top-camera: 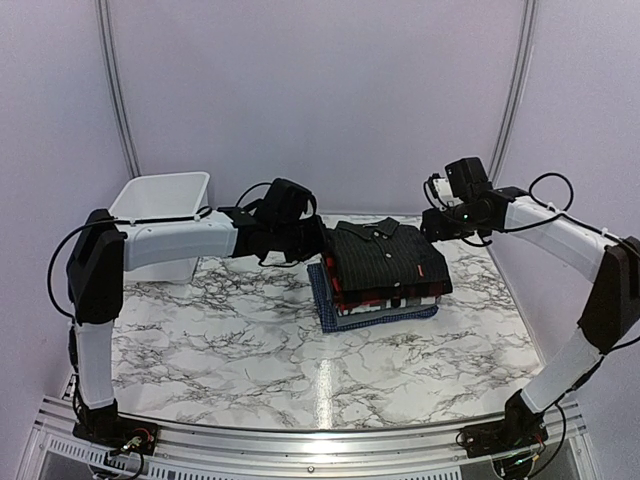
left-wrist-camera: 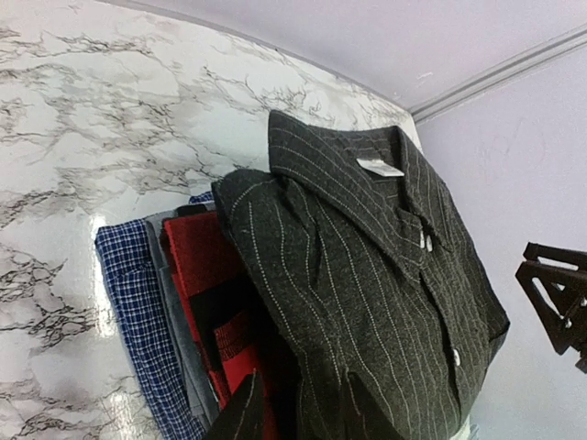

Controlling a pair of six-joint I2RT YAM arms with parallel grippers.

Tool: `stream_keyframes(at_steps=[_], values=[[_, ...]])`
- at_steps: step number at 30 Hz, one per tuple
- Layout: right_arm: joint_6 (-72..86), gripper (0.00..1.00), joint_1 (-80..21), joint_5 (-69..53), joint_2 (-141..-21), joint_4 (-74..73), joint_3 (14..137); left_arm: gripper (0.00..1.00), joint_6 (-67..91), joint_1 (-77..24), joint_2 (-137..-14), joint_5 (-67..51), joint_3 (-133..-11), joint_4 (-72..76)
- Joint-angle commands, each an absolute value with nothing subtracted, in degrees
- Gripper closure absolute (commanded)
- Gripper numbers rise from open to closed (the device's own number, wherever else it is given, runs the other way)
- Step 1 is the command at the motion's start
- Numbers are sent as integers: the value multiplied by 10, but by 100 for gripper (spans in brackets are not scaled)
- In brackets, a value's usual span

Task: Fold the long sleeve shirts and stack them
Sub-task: Place the rectangle-folded shirt on the square-folded shirt.

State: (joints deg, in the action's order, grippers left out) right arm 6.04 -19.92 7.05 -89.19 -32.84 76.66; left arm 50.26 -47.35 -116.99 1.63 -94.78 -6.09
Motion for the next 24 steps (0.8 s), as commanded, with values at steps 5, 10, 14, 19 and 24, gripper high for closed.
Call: stream_keyframes(at_steps=[5,10,14,19,24], values=[[111,46,-286,52,-853,-270,738,81,421,-485,-1129,22,-991,-64],[139,45,-286,66,-819,-240,660,87,411,-494,-1200,-49,-1039,-44],[163,42,-287,75,-791,-215,597,88,424,-495,-1229,-60,-1034,-41],[177,39,-286,67,-776,-205,560,89,437,-492,-1222,-49,-987,-40],[177,35,-289,62,-757,-216,563,88,442,-485,-1212,-61,-963,-37]])
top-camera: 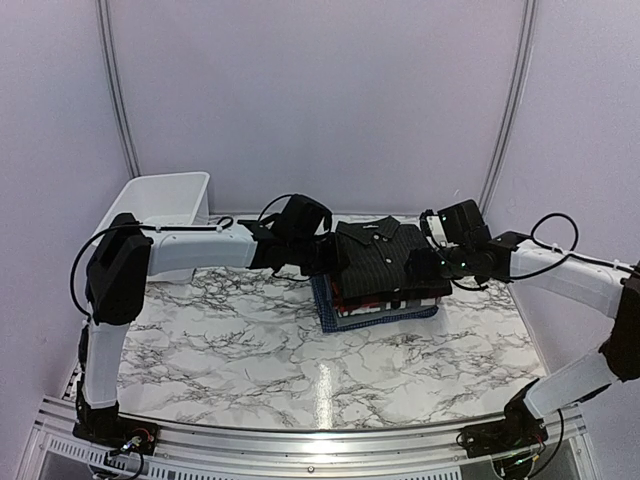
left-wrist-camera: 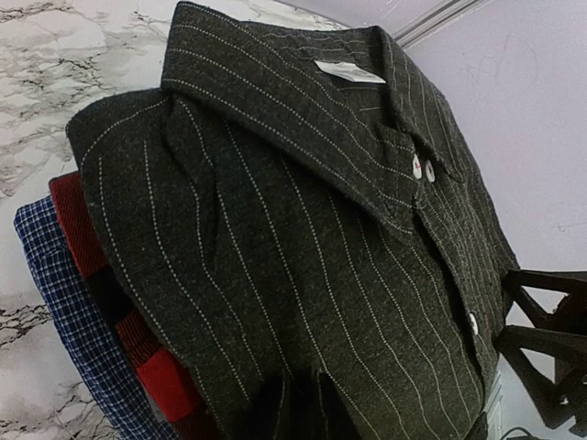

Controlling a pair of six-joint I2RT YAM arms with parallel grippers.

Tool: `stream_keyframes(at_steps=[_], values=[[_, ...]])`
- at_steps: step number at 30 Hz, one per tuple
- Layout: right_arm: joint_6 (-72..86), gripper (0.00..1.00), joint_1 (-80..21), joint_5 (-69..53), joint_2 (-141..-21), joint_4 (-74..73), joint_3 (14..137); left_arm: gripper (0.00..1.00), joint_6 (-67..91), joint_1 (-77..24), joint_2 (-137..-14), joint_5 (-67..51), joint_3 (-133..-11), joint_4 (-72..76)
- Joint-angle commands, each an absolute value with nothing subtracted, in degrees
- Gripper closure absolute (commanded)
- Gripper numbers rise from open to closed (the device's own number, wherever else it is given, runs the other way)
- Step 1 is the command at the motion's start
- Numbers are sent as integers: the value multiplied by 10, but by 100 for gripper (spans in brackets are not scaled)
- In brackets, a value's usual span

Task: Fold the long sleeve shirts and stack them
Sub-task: Place the rectangle-folded shirt on the square-folded shirt, then smooth out the square-folded shirt.

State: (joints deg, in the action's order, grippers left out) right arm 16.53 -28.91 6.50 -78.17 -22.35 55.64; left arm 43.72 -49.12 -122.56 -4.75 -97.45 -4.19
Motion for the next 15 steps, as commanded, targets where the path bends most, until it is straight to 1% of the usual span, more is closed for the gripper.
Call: stream_keyframes(at_steps=[1,4,7,10,11,14,15], values=[[175,33,-293,62,-755,-219,572,86,439,-485,-1207,-61,-962,-37],[164,26,-318,69,-760,-235,605,79,421,-482,-1183,-57,-965,-41],[156,20,-346,75,-779,-246,639,69,408,-474,-1140,-38,-954,-55],[149,15,-380,73,-801,-244,674,47,402,-461,-1085,-11,-911,-61],[146,12,-392,73,-808,-242,685,41,400,-456,-1062,-4,-892,-61],[139,7,-427,70,-841,-241,723,24,394,-438,-992,35,-832,-66],[138,6,-438,66,-854,-238,736,16,394,-430,-969,46,-810,-67]])
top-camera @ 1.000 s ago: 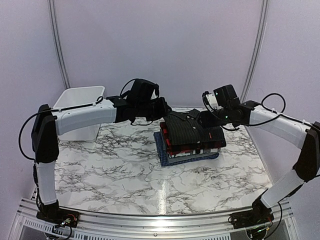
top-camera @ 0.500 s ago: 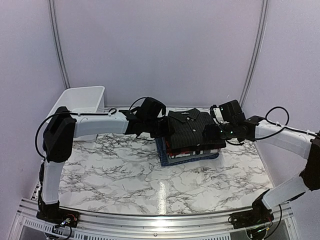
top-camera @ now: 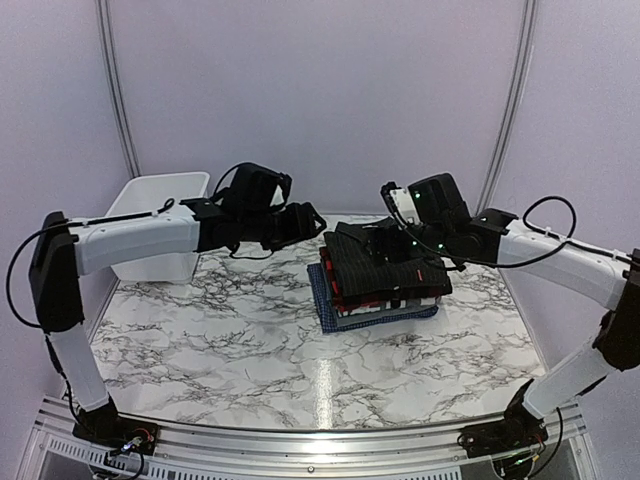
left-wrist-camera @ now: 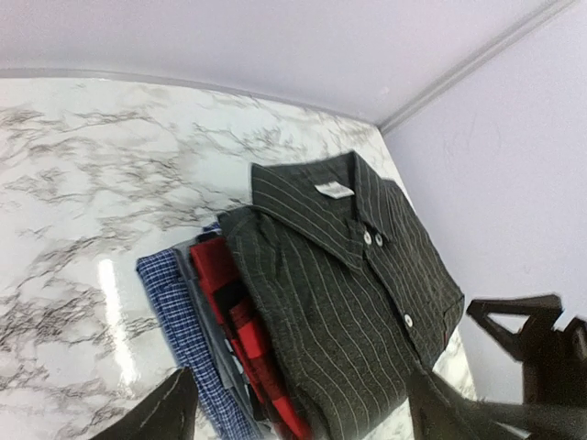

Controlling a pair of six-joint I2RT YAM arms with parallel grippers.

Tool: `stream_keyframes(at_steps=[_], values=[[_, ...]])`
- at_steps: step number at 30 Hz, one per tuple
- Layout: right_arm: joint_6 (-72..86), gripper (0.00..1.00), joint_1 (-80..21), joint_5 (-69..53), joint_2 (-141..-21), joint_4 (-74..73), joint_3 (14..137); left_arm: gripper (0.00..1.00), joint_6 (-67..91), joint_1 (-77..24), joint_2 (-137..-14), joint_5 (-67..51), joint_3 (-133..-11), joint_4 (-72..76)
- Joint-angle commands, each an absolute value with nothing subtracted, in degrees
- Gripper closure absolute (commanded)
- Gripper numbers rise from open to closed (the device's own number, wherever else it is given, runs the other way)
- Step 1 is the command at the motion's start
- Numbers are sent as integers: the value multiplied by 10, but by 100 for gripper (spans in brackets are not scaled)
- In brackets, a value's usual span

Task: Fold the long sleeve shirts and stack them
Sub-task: Smooth out the square-folded shirt, then move the square-folded shirt to the corner of the board.

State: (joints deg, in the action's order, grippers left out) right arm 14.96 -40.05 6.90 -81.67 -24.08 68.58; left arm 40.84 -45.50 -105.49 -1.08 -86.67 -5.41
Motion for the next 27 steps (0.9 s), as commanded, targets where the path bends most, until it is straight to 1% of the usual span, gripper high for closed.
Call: stream_keyframes(at_steps=[1,2,3,9,13,17,21,27], values=[[137,4,-450,60,-867,-236,749,8,393,-423,-943,56,-788,-69],[136,2,-461,57,-883,-234,763,3,391,-416,-917,65,-768,-71],[137,2,-472,57,-898,-232,776,1,390,-409,-894,79,-749,-77],[153,1,-541,52,-1007,-215,861,1,375,-386,-755,143,-655,-109],[170,1,-569,38,-1094,-200,924,1,369,-383,-687,167,-620,-125],[173,1,-580,39,-1183,-199,996,1,367,-382,-657,176,-603,-136],[192,1,-581,46,-1222,-166,1006,1,367,-382,-650,172,-596,-140],[209,2,-578,73,-1285,-192,1058,1,368,-381,-660,163,-598,-140]])
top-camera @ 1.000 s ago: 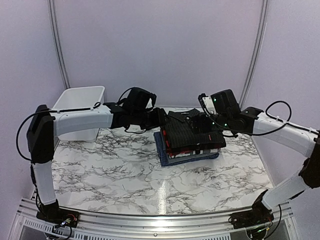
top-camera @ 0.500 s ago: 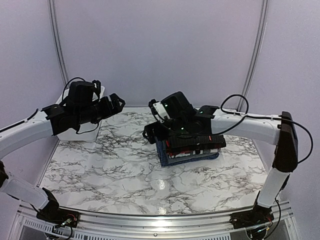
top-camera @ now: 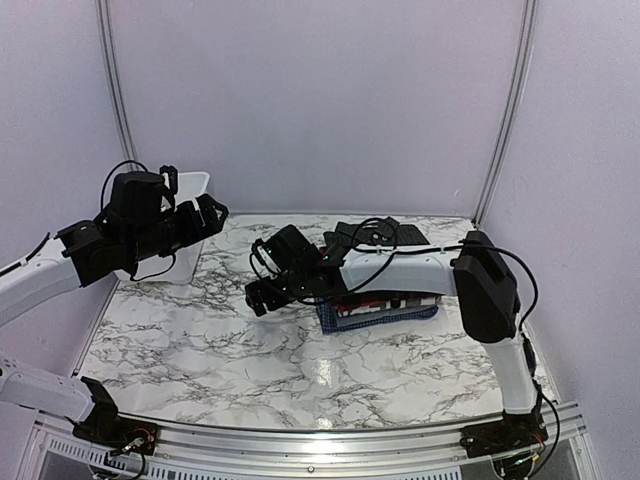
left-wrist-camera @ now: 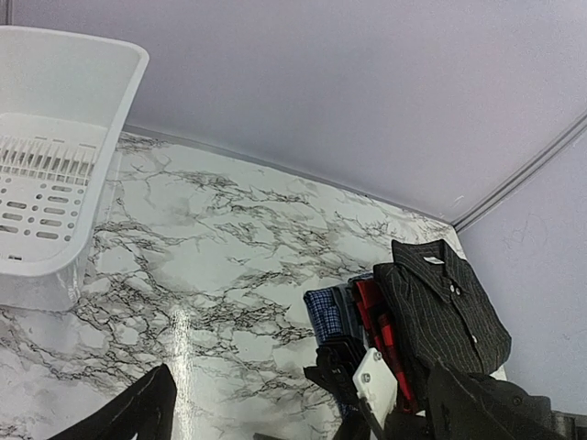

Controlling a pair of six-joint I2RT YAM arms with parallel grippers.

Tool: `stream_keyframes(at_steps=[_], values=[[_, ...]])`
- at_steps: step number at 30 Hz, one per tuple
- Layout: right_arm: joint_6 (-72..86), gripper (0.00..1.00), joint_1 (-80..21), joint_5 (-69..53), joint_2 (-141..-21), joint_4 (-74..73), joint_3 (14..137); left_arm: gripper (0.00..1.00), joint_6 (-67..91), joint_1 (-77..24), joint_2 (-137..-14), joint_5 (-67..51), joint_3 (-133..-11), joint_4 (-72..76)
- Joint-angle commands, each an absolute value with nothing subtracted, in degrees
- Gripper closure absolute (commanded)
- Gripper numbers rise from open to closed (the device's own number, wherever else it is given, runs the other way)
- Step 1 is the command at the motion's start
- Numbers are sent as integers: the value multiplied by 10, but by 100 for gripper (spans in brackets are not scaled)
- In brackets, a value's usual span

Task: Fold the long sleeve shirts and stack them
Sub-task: Move the square-folded shirt to the corner of the board.

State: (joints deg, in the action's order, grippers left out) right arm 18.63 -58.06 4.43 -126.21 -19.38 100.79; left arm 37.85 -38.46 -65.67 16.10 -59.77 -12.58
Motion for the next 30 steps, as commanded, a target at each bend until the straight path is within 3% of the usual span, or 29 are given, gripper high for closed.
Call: stream_keyframes(at_steps=[1,30], values=[[213,1,-578,81,-1290,-189,1060,1,369,-381,-664,161,-599,-140],[282,1,-504,167,-1333,-142,971,1,382,-381,-685,145,-610,-140]])
